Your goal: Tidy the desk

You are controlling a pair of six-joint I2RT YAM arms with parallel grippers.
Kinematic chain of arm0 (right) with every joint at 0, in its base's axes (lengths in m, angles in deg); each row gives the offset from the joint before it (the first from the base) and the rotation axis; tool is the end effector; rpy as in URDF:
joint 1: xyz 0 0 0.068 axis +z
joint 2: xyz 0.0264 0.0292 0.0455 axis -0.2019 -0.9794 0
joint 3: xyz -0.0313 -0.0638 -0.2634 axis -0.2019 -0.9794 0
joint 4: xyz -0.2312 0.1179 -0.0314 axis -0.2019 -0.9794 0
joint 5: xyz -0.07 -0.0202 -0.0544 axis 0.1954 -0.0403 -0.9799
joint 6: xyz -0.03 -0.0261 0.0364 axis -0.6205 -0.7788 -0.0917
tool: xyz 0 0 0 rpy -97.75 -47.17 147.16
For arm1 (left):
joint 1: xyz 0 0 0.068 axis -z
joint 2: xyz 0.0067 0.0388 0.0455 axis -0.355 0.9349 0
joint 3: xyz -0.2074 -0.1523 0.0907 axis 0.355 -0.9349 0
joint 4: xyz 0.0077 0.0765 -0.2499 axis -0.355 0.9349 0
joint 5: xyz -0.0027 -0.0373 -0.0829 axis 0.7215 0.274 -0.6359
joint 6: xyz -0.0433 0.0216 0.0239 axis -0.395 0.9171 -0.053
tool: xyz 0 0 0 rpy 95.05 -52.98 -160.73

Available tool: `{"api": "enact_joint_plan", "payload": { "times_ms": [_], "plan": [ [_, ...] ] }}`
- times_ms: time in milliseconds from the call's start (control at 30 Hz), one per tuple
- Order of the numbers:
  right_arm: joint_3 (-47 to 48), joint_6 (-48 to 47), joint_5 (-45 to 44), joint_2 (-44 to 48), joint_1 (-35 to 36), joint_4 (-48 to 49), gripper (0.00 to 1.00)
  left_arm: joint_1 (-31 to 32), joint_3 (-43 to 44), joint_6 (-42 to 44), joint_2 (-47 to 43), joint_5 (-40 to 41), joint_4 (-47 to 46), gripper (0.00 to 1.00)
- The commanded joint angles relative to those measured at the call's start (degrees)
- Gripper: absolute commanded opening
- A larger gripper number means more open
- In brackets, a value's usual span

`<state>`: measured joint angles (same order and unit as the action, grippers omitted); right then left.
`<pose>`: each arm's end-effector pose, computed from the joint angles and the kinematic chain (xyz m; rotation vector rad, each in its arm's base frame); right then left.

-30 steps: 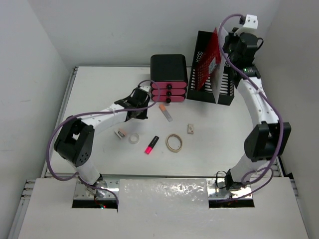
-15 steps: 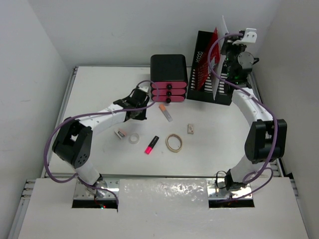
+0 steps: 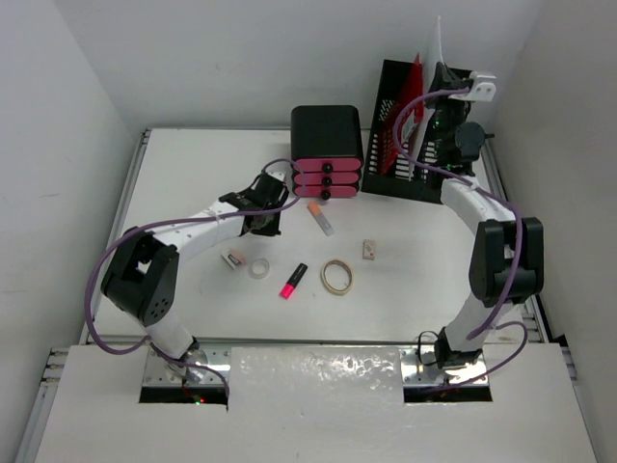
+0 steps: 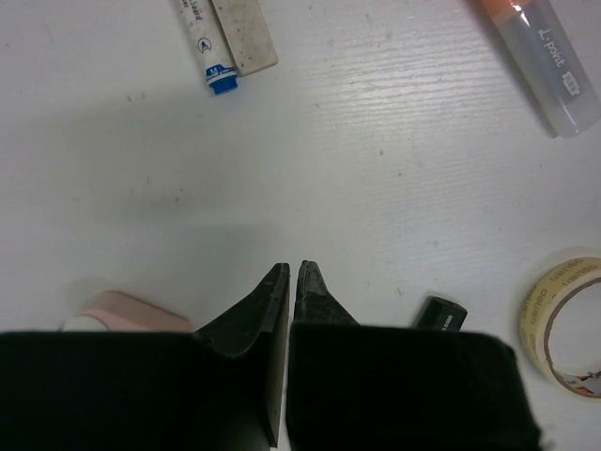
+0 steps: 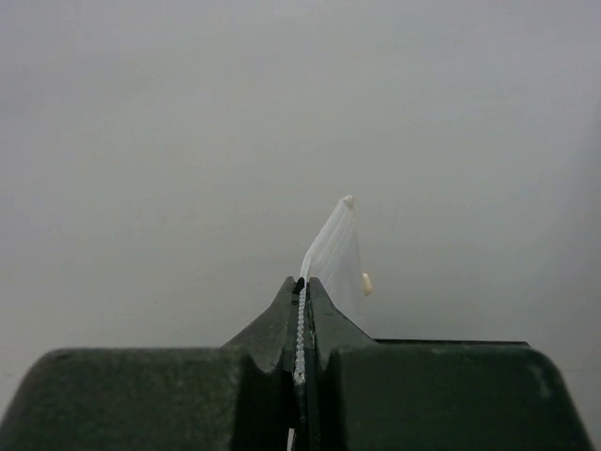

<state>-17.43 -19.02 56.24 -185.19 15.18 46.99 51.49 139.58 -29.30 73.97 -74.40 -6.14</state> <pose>0.3927 0.0203 0.3710 0.1835 0.9333 0.2186 0.2949 -0.1667 0.2129 0.2563 2.5346 -0.0517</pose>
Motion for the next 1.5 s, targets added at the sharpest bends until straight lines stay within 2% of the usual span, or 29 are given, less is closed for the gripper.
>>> {"api": "enact_joint_plan", "payload": {
  "times_ms": [0, 233, 433, 767, 1467],
  "plan": [
    [-0.82, 0.94, 0.94, -0.88, 0.25, 13.29, 0.00, -0.64, 1.91, -0.49, -2.04, 1.52, 1.05, 0.00],
    [-1.89, 0.76, 1.82, -5.54, 0.42, 24.61, 0.00, -0.64, 2.26, -0.31, -1.69, 1.09, 1.94, 0.00],
    [-1.62, 1.90, 2.79, -8.18, 0.34, 27.97, 0.00, -0.73, 2.61, -1.28, -0.37, 0.38, 2.38, 0.00],
    [1.10, -0.99, 5.60, -5.99, 0.34, 29.82, 0.00, -0.73, 5.51, -2.07, 2.00, -0.24, 2.90, 0.00],
    [6.64, -9.43, 9.03, -10.37, 0.34, 32.11, 0.00, -0.82, 5.07, -1.37, 4.37, -1.02, 3.78, 0.00]
  ]
}}
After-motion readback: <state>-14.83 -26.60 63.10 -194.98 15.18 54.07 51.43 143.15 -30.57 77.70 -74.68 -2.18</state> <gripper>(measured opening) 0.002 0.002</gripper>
